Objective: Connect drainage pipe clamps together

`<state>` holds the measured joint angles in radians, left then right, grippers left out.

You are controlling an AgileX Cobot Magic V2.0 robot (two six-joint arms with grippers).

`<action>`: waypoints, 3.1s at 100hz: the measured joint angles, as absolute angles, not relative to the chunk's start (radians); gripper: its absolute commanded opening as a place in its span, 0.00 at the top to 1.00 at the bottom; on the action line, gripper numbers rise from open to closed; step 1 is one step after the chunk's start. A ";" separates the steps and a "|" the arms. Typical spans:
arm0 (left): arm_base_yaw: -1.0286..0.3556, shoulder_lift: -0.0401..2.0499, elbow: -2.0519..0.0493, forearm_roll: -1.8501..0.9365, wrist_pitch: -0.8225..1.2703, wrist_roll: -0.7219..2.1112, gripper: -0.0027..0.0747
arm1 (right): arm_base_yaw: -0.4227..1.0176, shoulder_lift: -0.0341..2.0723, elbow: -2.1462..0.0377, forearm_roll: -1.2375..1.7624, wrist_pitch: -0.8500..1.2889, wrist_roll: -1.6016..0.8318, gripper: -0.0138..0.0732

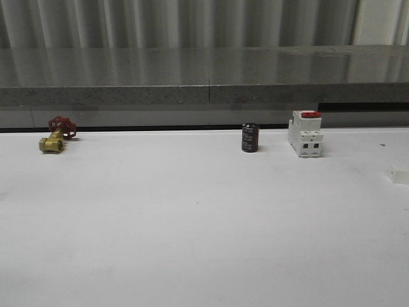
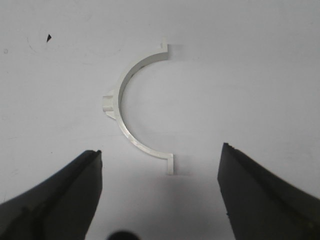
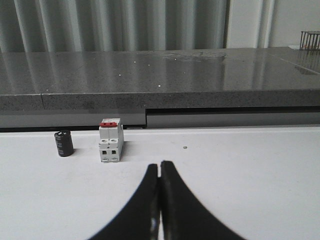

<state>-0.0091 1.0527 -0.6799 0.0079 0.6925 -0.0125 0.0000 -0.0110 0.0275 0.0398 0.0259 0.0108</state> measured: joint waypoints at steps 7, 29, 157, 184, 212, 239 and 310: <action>0.013 1.140 -0.718 0.000 0.698 -0.017 0.33 | 0.000 -0.011 0.027 0.040 0.026 0.011 0.92; 0.080 1.397 -0.828 -0.012 0.769 -0.020 0.33 | 0.000 -0.011 0.027 0.040 0.026 0.011 0.92; 0.034 1.742 -1.003 -0.065 0.713 -0.022 0.99 | 0.000 -0.011 0.027 0.040 0.026 0.009 0.92; -0.144 1.735 -1.121 -0.159 0.723 -0.033 0.99 | 0.000 -0.011 0.027 0.040 0.026 0.009 0.92; -0.328 1.843 -1.263 -0.185 0.737 -0.129 0.99 | 0.000 -0.011 0.027 0.040 0.026 0.009 0.92; -0.444 1.984 -1.383 -0.193 0.779 -0.152 0.97 | 0.000 -0.011 0.027 0.040 0.026 0.009 0.92; -0.464 1.930 -1.446 -0.177 0.804 -0.154 0.60 | 0.000 -0.011 0.027 0.040 0.026 0.009 0.92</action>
<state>-0.4644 1.9296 -1.4457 -0.1767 0.8038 -0.1543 0.0000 -0.0110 0.0275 0.0398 0.0259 0.0088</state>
